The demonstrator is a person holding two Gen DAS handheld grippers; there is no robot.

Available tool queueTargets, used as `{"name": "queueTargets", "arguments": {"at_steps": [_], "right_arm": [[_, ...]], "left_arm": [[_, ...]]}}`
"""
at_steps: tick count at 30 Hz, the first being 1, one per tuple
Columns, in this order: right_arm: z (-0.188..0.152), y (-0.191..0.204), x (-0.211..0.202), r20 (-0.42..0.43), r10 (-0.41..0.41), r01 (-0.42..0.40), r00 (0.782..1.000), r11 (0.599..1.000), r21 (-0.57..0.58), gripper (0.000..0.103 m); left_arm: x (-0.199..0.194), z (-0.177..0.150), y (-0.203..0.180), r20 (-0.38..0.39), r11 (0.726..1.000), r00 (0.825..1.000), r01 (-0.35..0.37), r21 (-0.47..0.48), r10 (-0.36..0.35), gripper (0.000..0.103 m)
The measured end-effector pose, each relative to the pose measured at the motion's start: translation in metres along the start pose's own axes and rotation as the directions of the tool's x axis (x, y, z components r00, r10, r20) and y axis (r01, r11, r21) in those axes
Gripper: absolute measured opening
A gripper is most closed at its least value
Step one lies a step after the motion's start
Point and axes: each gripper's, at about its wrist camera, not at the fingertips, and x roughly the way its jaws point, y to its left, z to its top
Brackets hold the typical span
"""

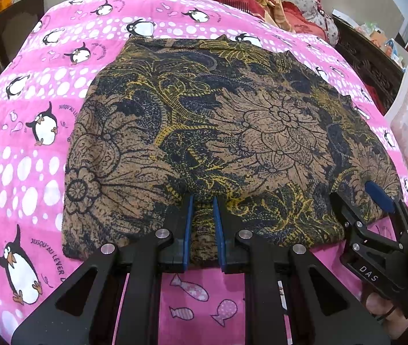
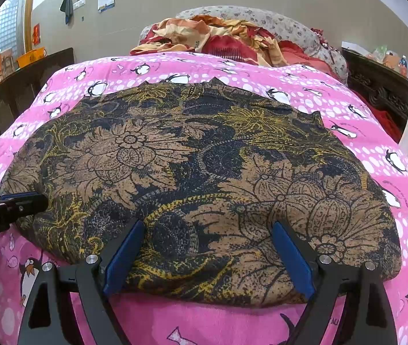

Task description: Fold small clothes

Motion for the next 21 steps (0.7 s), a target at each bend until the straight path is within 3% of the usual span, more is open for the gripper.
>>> {"name": "queueTargets", "arguments": {"at_steps": [9, 12, 15, 19, 21], "right_arm": [[0.000, 0.000, 0.000, -0.002, 0.000, 0.000, 1.000, 1.000, 0.001, 0.089], [0.006, -0.001, 0.000, -0.052, -0.004, 0.004, 0.999, 1.000, -0.002, 0.089], [0.021, -0.003, -0.005, -0.114, -0.028, 0.026, 0.993, 0.999, -0.023, 0.088], [0.058, -0.021, -0.023, -0.014, -0.112, 0.111, 0.994, 0.992, -0.067, 0.088], [0.076, -0.037, -0.020, -0.008, -0.082, 0.081, 0.997, 0.995, -0.060, 0.088]], "left_arm": [[0.000, 0.000, -0.001, -0.003, 1.000, 1.000, 0.000, 0.000, 0.000, 0.014], [-0.002, 0.000, 0.000, -0.005, 1.000, 1.000, 0.007, -0.005, -0.007, 0.014], [-0.019, -0.004, 0.007, 0.021, 0.996, 0.997, 0.069, -0.050, -0.068, 0.014], [-0.046, -0.027, 0.034, 0.049, 0.985, 0.991, 0.133, -0.113, -0.128, 0.014], [-0.054, -0.037, 0.047, 0.043, 0.978, 0.989, 0.144, -0.151, -0.140, 0.014]]}}
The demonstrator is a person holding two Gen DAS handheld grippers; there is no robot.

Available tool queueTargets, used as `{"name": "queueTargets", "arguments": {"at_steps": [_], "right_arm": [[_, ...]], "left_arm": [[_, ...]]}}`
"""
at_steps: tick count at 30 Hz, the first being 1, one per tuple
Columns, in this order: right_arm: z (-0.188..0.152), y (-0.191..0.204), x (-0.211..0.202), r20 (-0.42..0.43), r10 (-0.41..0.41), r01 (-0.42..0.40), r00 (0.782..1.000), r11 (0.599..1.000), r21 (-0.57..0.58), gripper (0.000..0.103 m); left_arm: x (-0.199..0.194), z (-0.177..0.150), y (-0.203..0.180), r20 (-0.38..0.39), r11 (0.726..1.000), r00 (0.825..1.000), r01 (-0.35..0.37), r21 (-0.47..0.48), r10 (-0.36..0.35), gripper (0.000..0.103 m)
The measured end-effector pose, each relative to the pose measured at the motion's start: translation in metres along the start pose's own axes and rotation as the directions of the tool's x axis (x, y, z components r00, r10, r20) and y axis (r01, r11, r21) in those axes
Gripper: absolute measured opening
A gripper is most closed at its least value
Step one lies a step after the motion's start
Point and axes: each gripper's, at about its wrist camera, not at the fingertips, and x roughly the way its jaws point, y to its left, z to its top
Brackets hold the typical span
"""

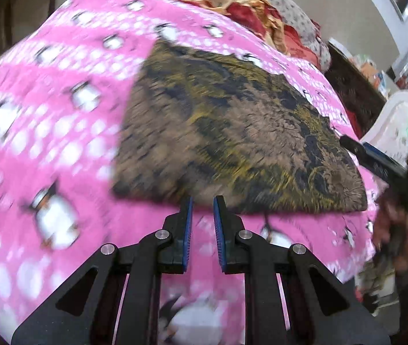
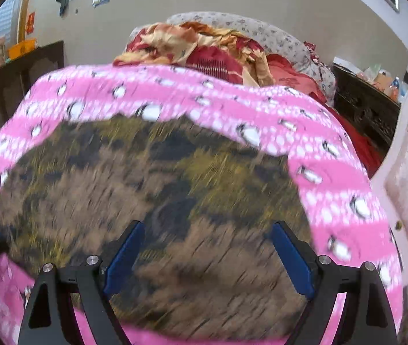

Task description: Fold small clothes

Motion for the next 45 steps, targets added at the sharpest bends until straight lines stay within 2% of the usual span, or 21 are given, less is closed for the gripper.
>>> {"name": "queueTargets", "arguments": {"at_steps": [4, 6, 8, 9, 10, 12, 14, 17, 21, 24, 25, 28, 33, 34, 36, 37, 38, 39, 41, 43, 45], "right_arm": [[0.013, -0.018, 0.029, -0.006, 0.049, -0.049, 0.999, 0.998, -0.045, 0.088], [0.010, -0.024, 0.051, -0.066, 0.060, -0.062, 0.996, 0.998, -0.021, 0.088], [-0.001, -0.034, 0.081, -0.174, 0.035, -0.033, 0.984, 0.999, 0.017, 0.089], [-0.003, -0.038, 0.081, -0.156, 0.056, -0.051, 0.986, 0.998, 0.037, 0.089], [-0.001, -0.040, 0.076, -0.139, 0.051, -0.046, 0.989, 0.998, 0.040, 0.089], [0.004, -0.036, 0.065, -0.134, 0.023, -0.019, 0.991, 0.999, 0.029, 0.088], [0.008, -0.026, 0.044, -0.057, 0.066, -0.064, 0.996, 0.997, 0.034, 0.088], [0.008, 0.002, 0.025, -0.015, 0.156, -0.155, 0.988, 0.987, 0.043, 0.088], [0.001, 0.046, 0.036, -0.059, 0.223, -0.220, 0.973, 0.974, 0.047, 0.088], [-0.014, 0.070, 0.058, -0.131, 0.208, -0.205, 0.969, 0.978, 0.034, 0.090], [-0.020, 0.072, 0.061, -0.115, 0.193, -0.192, 0.974, 0.981, 0.024, 0.092], [-0.026, 0.067, 0.060, -0.074, 0.206, -0.204, 0.976, 0.978, 0.031, 0.093], [-0.033, 0.067, 0.055, -0.053, 0.198, -0.197, 0.979, 0.980, 0.018, 0.094], [-0.034, 0.068, 0.055, -0.049, 0.194, -0.194, 0.980, 0.981, 0.014, 0.094], [-0.033, 0.068, 0.055, -0.046, 0.198, -0.197, 0.979, 0.980, 0.016, 0.094], [-0.035, 0.067, 0.053, -0.044, 0.200, -0.199, 0.979, 0.980, 0.017, 0.094], [-0.035, 0.068, 0.054, -0.043, 0.200, -0.199, 0.979, 0.980, 0.016, 0.094], [-0.034, 0.070, 0.056, -0.043, 0.199, -0.198, 0.979, 0.980, 0.014, 0.094], [-0.033, 0.071, 0.057, -0.042, 0.198, -0.197, 0.979, 0.980, 0.012, 0.094], [-0.033, 0.071, 0.057, -0.042, 0.196, -0.196, 0.980, 0.981, 0.010, 0.094], [-0.033, 0.072, 0.057, -0.041, 0.196, -0.196, 0.980, 0.981, 0.010, 0.094]], "left_arm": [[0.003, -0.009, 0.024, -0.060, 0.994, 0.996, 0.057, -0.098, -0.063, 0.014], [0.008, -0.006, 0.034, -0.065, 0.977, 0.990, 0.114, -0.179, -0.127, 0.014], [0.010, -0.001, 0.037, -0.063, 0.961, 0.981, 0.164, -0.222, -0.182, 0.027], [0.014, 0.001, 0.038, -0.057, 0.944, 0.972, 0.208, -0.257, -0.230, 0.036], [0.018, 0.004, 0.038, -0.052, 0.933, 0.965, 0.235, -0.274, -0.258, 0.039], [0.026, 0.009, 0.035, -0.043, 0.932, 0.967, 0.230, -0.279, -0.251, 0.039], [0.032, 0.015, 0.032, -0.025, 0.930, 0.970, 0.223, -0.291, -0.240, 0.039], [0.035, 0.017, 0.031, 0.019, 0.920, 0.974, 0.218, -0.325, -0.224, 0.043], [0.025, 0.005, 0.025, 0.021, 0.923, 0.974, 0.219, -0.316, -0.224, 0.048], [0.021, 0.000, 0.031, 0.008, 0.902, 0.964, 0.250, -0.352, -0.264, 0.048], [0.023, 0.003, 0.037, 0.015, 0.891, 0.962, 0.257, -0.374, -0.272, 0.047], [0.034, 0.015, 0.045, 0.036, 0.870, 0.963, 0.257, -0.420, -0.267, 0.045], [0.041, 0.027, 0.040, 0.057, 0.881, 0.975, 0.219, -0.419, -0.216, 0.045], [0.033, 0.027, 0.041, 0.085, 0.890, 0.977, 0.213, -0.403, -0.195, 0.045], [0.020, 0.026, 0.050, 0.156, 0.902, 0.984, 0.144, -0.407, -0.087, 0.045], [0.013, 0.025, 0.060, 0.181, 0.898, 0.983, 0.099, -0.430, -0.022, 0.045], [0.015, 0.026, 0.070, 0.177, 0.884, 0.984, 0.107, -0.455, -0.029, 0.045], [0.018, 0.028, 0.073, 0.162, 0.880, 0.985, 0.127, -0.459, -0.058, 0.045], [0.023, 0.033, 0.066, 0.122, 0.900, 0.987, 0.144, -0.411, -0.103, 0.046], [0.034, 0.032, 0.054, 0.066, 0.895, 0.972, 0.234, -0.380, -0.226, 0.047], [0.038, 0.028, 0.043, 0.040, 0.886, 0.954, 0.292, -0.361, -0.298, 0.047]]}}
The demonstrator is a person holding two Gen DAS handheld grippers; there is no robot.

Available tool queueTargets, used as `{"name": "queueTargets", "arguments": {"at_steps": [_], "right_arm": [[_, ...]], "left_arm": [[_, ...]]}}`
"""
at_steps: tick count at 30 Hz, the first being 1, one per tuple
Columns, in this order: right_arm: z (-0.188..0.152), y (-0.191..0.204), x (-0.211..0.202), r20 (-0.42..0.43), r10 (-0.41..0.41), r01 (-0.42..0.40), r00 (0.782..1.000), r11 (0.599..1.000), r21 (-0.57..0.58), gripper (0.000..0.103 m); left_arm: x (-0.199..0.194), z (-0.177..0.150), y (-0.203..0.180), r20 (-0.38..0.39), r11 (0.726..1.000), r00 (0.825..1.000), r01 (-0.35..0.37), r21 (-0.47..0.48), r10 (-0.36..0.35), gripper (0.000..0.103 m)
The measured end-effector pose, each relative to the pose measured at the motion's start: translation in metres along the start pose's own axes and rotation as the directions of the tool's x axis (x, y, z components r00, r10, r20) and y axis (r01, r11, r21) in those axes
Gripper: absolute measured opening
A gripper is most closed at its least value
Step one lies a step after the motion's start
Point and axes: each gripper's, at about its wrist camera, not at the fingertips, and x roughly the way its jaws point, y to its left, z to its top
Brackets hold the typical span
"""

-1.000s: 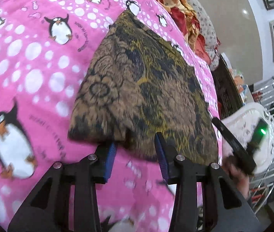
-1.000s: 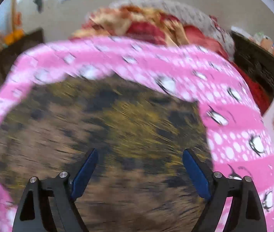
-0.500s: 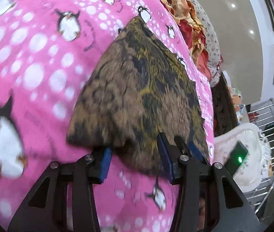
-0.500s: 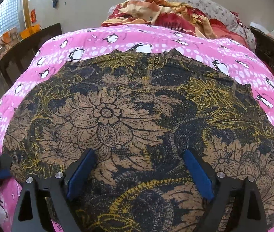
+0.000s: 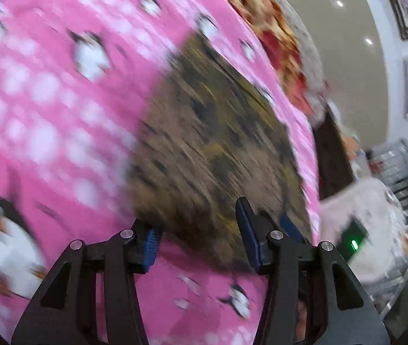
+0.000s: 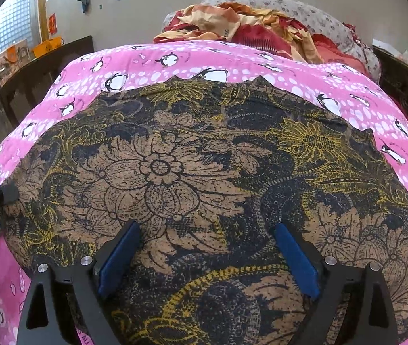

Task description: Fold small clothes

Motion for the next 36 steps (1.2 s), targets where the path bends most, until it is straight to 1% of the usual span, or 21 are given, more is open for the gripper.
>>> {"name": "queueTargets", "arguments": {"at_steps": [1, 3, 6, 7, 8, 9, 10, 12, 13, 15, 17, 21, 24, 27, 29, 30, 31, 32, 33, 34, 36], "right_arm": [[0.000, 0.000, 0.000, 0.000, 0.000, 0.000, 1.000, 1.000, 0.000, 0.094], [0.000, 0.000, 0.000, -0.001, 0.000, 0.000, 1.000, 1.000, -0.001, 0.094], [0.000, 0.000, 0.000, -0.001, 0.001, -0.001, 1.000, 1.000, 0.000, 0.094], [0.000, 0.000, 0.000, -0.001, 0.000, 0.000, 1.000, 1.000, -0.001, 0.094], [0.000, 0.000, 0.000, 0.000, 0.000, 0.000, 1.000, 1.000, -0.001, 0.094], [0.000, 0.000, 0.000, 0.000, -0.001, 0.001, 1.000, 1.000, -0.002, 0.094], [0.000, 0.000, 0.000, 0.000, -0.002, 0.002, 1.000, 1.000, -0.003, 0.094], [0.000, -0.001, 0.000, 0.000, 0.000, 0.000, 1.000, 1.000, -0.002, 0.094], [0.000, 0.000, 0.000, 0.001, -0.001, 0.001, 1.000, 1.000, -0.003, 0.094], [0.000, 0.000, 0.001, 0.001, -0.002, 0.002, 1.000, 1.000, -0.005, 0.094], [0.000, 0.000, 0.001, 0.001, -0.005, 0.005, 1.000, 1.000, -0.006, 0.094], [0.001, 0.001, 0.001, 0.001, -0.006, 0.006, 1.000, 1.000, -0.006, 0.094], [0.000, 0.000, 0.001, 0.001, -0.007, 0.007, 1.000, 1.000, -0.006, 0.095], [0.002, 0.000, -0.001, -0.011, -0.014, 0.014, 1.000, 1.000, -0.009, 0.095], [0.015, 0.003, -0.004, -0.070, -0.036, 0.034, 0.997, 0.999, -0.029, 0.094], [0.021, 0.005, -0.007, -0.076, -0.042, 0.039, 0.996, 0.998, -0.042, 0.094], [0.032, 0.008, -0.013, -0.061, -0.046, 0.043, 0.997, 0.997, -0.062, 0.094], [0.048, 0.013, -0.022, -0.030, -0.047, 0.045, 0.998, 0.995, -0.088, 0.094], [0.062, 0.018, -0.027, -0.013, -0.040, 0.038, 0.999, 0.993, -0.109, 0.094], [0.079, 0.023, -0.031, -0.007, -0.014, 0.013, 1.000, 0.991, -0.136, 0.094], [0.116, 0.035, -0.030, -0.038, 0.062, -0.068, 0.997, 0.981, -0.181, 0.094]], "left_arm": [[0.001, -0.003, -0.002, -0.013, 0.999, 0.999, 0.035, 0.003, -0.035, 0.047], [-0.001, 0.000, 0.003, 0.003, 0.999, 0.999, 0.043, -0.009, -0.043, 0.047], [-0.012, 0.014, 0.022, 0.076, 0.992, 0.996, 0.058, -0.110, -0.050, 0.047], [-0.012, 0.016, 0.025, 0.076, 0.989, 0.995, 0.066, -0.132, -0.056, 0.047], [-0.009, 0.016, 0.020, 0.058, 0.992, 0.997, 0.052, -0.114, -0.046, 0.047], [-0.007, 0.015, 0.012, 0.039, 0.997, 0.999, 0.041, -0.070, -0.038, 0.047], [-0.007, 0.015, 0.003, 0.042, 0.999, 0.999, 0.026, -0.027, -0.025, 0.047], [-0.009, 0.019, 0.005, 0.075, 0.999, 0.997, 0.023, -0.043, -0.020, 0.047], [-0.007, 0.021, 0.013, 0.072, 0.997, 0.997, -0.006, -0.078, 0.012, 0.047], [-0.006, 0.020, 0.020, 0.069, 0.994, 0.996, -0.043, -0.096, 0.050, 0.036], [-0.009, 0.018, 0.020, 0.082, 0.994, 0.995, -0.049, -0.100, 0.057, 0.036], [-0.009, 0.014, 0.014, 0.127, 0.991, 0.985, -0.106, -0.077, 0.115, 0.036], [-0.018, 0.010, 0.008, 0.203, 0.982, 0.961, -0.179, -0.061, 0.187, 0.036], [-0.014, 0.009, 0.005, 0.212, 0.975, 0.952, -0.218, -0.046, 0.223, 0.036], [-0.013, 0.008, 0.001, 0.224, 0.969, 0.944, -0.246, -0.020, 0.244, 0.025], [-0.013, 0.008, -0.003, 0.232, 0.963, 0.937, -0.268, 0.003, 0.260, 0.019], [-0.013, 0.008, -0.007, 0.246, 0.958, 0.930, -0.285, 0.020, 0.272, 0.016], [-0.014, 0.007, -0.014, 0.264, 0.951, 0.921, -0.307, 0.045, 0.285, 0.015], [-0.015, 0.004, -0.026, 0.302, 0.936, 0.905, -0.341, 0.090, 0.300, 0.015], [-0.016, 0.002, -0.035, 0.330, 0.923, 0.894, -0.362, 0.129, 0.305, 0.015], [-0.018, -0.008, -0.065, 0.425, 0.868, 0.859, -0.421, 0.265, 0.287, 0.015]]}}
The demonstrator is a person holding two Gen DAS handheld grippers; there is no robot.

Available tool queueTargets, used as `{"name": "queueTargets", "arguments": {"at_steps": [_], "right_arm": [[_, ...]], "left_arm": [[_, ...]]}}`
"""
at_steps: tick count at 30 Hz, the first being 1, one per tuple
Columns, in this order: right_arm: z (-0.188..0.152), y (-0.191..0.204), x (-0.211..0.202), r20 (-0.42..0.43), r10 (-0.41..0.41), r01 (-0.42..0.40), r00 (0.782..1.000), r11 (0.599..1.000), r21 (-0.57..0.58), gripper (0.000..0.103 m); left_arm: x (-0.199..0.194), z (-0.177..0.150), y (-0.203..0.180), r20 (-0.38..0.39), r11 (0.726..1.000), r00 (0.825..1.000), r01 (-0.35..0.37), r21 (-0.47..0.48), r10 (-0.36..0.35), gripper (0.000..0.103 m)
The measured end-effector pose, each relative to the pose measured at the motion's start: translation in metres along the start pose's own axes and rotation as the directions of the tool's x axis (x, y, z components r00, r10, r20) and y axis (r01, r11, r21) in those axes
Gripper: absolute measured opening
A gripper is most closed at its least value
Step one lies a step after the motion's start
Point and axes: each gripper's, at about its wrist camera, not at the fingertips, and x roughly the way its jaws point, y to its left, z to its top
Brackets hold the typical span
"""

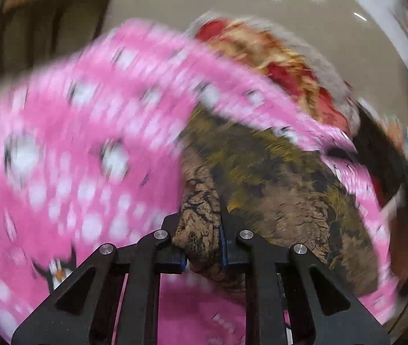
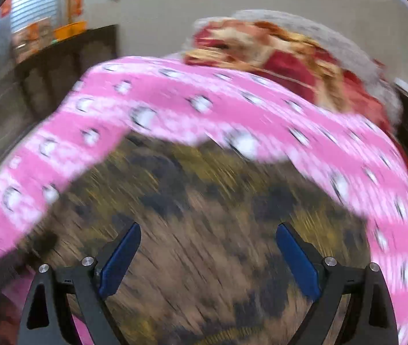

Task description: Fold small clothes

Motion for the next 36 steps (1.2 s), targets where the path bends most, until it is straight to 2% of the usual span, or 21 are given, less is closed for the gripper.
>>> {"name": "queueTargets", "arguments": {"at_steps": [2, 4, 5, 6, 7, 11, 14, 15, 17, 19, 21, 23, 25, 26, 28, 31, 33, 34, 36], "right_arm": [[0.042, 0.005, 0.012, -0.069, 0.134, -0.135, 0.989, 0.991, -0.009, 0.094], [0.068, 0.008, 0.028, -0.141, 0.236, -0.233, 0.962, 0.972, 0.038, 0.094], [0.084, 0.010, 0.041, -0.193, 0.308, -0.299, 0.932, 0.951, 0.076, 0.094], [0.092, 0.013, 0.049, -0.218, 0.348, -0.335, 0.912, 0.937, 0.096, 0.094], [0.106, 0.017, 0.058, -0.242, 0.380, -0.364, 0.893, 0.925, 0.110, 0.094], [0.130, 0.034, 0.085, -0.349, 0.417, -0.407, 0.839, 0.907, 0.104, 0.094], [0.136, 0.050, 0.096, -0.407, 0.352, -0.374, 0.843, 0.927, 0.030, 0.094], [0.135, 0.056, 0.100, -0.423, 0.340, -0.371, 0.840, 0.929, 0.011, 0.094], [0.136, 0.067, 0.110, -0.462, 0.295, -0.346, 0.836, 0.938, -0.028, 0.086], [0.136, 0.074, 0.116, -0.477, 0.292, -0.348, 0.829, 0.937, -0.030, 0.085], [0.137, 0.083, 0.117, -0.478, 0.327, -0.381, 0.816, 0.924, -0.018, 0.085], [0.134, 0.089, 0.116, -0.466, 0.333, -0.385, 0.820, 0.923, -0.019, 0.085], [0.127, 0.096, 0.117, -0.464, 0.318, -0.368, 0.827, 0.929, -0.020, 0.085], [0.123, 0.097, 0.118, -0.467, 0.313, -0.363, 0.827, 0.932, -0.018, 0.085], [0.110, 0.104, 0.124, -0.477, 0.313, -0.368, 0.821, 0.930, -0.022, 0.085], [0.091, 0.110, 0.118, -0.490, 0.292, -0.349, 0.821, 0.937, -0.026, 0.085], [0.076, 0.116, 0.095, -0.468, 0.290, -0.370, 0.835, 0.925, -0.086, 0.085], [0.061, 0.126, 0.066, -0.426, 0.295, -0.403, 0.855, 0.895, -0.190, 0.085], [0.034, 0.138, 0.028, -0.350, 0.307, -0.423, 0.885, 0.844, -0.329, 0.085]], "left_arm": [[-0.011, 0.004, -0.026, 0.077, 0.993, 0.997, 0.017, 0.114, -0.026, 0.015], [-0.016, 0.007, -0.048, 0.114, 0.977, 0.990, 0.062, 0.203, -0.087, 0.015], [-0.017, 0.009, -0.054, 0.115, 0.971, 0.987, 0.083, 0.223, -0.111, 0.015], [-0.017, 0.010, -0.059, 0.115, 0.966, 0.984, 0.102, 0.239, -0.132, 0.015], [-0.017, 0.012, -0.066, 0.118, 0.958, 0.981, 0.121, 0.261, -0.156, 0.015], [-0.018, 0.015, -0.078, 0.101, 0.933, 0.967, 0.193, 0.305, -0.234, 0.015], [-0.020, 0.015, -0.081, 0.102, 0.920, 0.958, 0.221, 0.324, -0.266, 0.015], [-0.019, 0.015, -0.078, 0.101, 0.923, 0.961, 0.213, 0.322, -0.257, 0.015], [-0.021, 0.015, -0.066, 0.094, 0.932, 0.966, 0.202, 0.300, -0.239, 0.015], [-0.026, 0.012, -0.043, 0.084, 0.950, 0.975, 0.176, 0.258, -0.204, 0.015], [-0.037, 0.008, -0.012, 0.068, 0.975, 0.985, 0.147, 0.167, -0.160, 0.015], [-0.041, 0.006, 0.022, 0.038, 0.993, 0.993, 0.108, 0.056, -0.110, 0.015], [-0.041, 0.004, 0.054, 0.004, 0.996, 0.998, 0.065, -0.057, -0.064, 0.023], [-0.036, 0.004, 0.067, -0.031, 0.992, 0.998, 0.058, -0.113, -0.062, 0.026], [-0.022, 0.003, 0.086, -0.105, 0.974, 0.988, 0.092, -0.207, -0.116, 0.026], [-0.024, -0.002, 0.093, -0.129, 0.967, 0.979, 0.125, -0.223, -0.156, 0.026], [-0.030, -0.007, 0.099, -0.138, 0.962, 0.977, 0.126, -0.243, -0.163, 0.026], [-0.032, -0.011, 0.102, -0.147, 0.959, 0.975, 0.124, -0.253, -0.165, 0.026], [-0.034, -0.017, 0.104, -0.161, 0.958, 0.974, 0.110, -0.264, -0.156, 0.026]]}}
